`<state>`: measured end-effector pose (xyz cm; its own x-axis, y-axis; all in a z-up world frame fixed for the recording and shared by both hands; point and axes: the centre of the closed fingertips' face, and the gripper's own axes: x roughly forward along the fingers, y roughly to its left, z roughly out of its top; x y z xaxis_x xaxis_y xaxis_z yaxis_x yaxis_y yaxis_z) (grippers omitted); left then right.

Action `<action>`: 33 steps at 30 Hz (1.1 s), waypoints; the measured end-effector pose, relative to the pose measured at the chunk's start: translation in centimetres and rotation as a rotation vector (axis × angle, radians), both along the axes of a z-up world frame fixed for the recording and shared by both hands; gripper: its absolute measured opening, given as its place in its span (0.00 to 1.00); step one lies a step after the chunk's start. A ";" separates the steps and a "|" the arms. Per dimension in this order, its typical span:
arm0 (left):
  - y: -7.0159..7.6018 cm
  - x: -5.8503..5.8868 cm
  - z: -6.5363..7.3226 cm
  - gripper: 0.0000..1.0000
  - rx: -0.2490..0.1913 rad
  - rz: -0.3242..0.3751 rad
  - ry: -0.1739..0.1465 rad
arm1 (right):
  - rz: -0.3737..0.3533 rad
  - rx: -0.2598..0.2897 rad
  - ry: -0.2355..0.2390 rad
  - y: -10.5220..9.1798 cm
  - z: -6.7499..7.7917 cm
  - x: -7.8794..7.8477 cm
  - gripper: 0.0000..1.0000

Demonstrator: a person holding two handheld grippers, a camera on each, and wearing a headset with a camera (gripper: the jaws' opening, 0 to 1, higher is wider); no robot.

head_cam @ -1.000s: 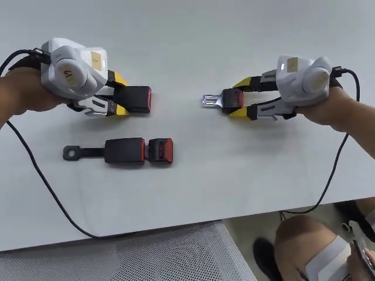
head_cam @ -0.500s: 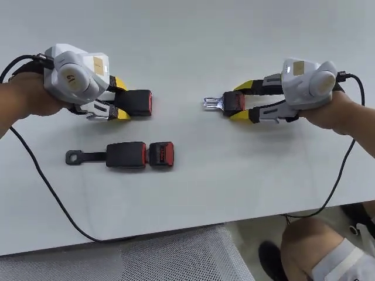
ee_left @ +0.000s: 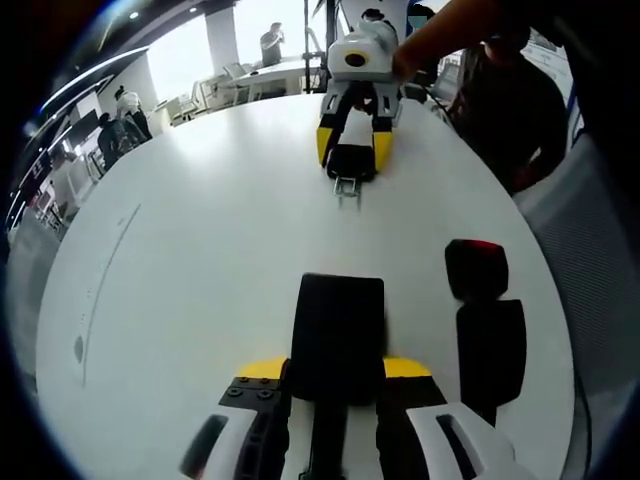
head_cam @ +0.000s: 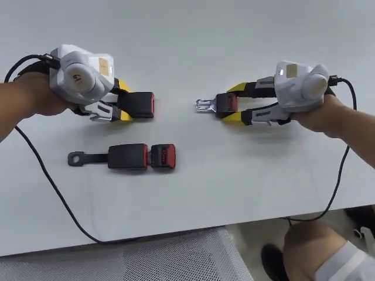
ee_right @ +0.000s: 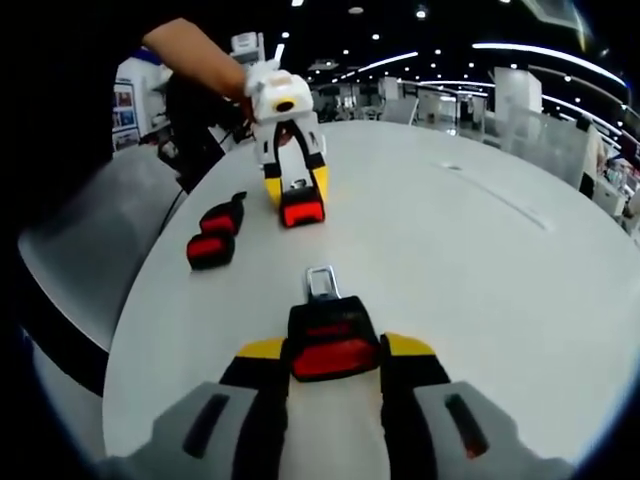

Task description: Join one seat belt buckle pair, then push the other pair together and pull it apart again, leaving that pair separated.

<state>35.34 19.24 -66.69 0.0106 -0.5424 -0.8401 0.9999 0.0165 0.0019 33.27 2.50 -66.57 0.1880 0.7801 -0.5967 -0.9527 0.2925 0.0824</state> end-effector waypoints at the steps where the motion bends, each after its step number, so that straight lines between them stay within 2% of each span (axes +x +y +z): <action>1: 0.0 -0.1 0.0 0.34 0.001 0.000 -0.001 | 0.005 0.009 -0.002 0.4 0.0 0.0 0.35; 16: 0.1 -0.3 -0.2 0.34 0.011 0.003 0.002 | 0.021 0.068 -0.005 4.0 0.2 -0.2 0.35; 33: -0.1 -0.2 -0.3 0.34 0.025 -0.001 0.002 | 0.050 0.045 -0.023 7.2 0.1 0.4 0.35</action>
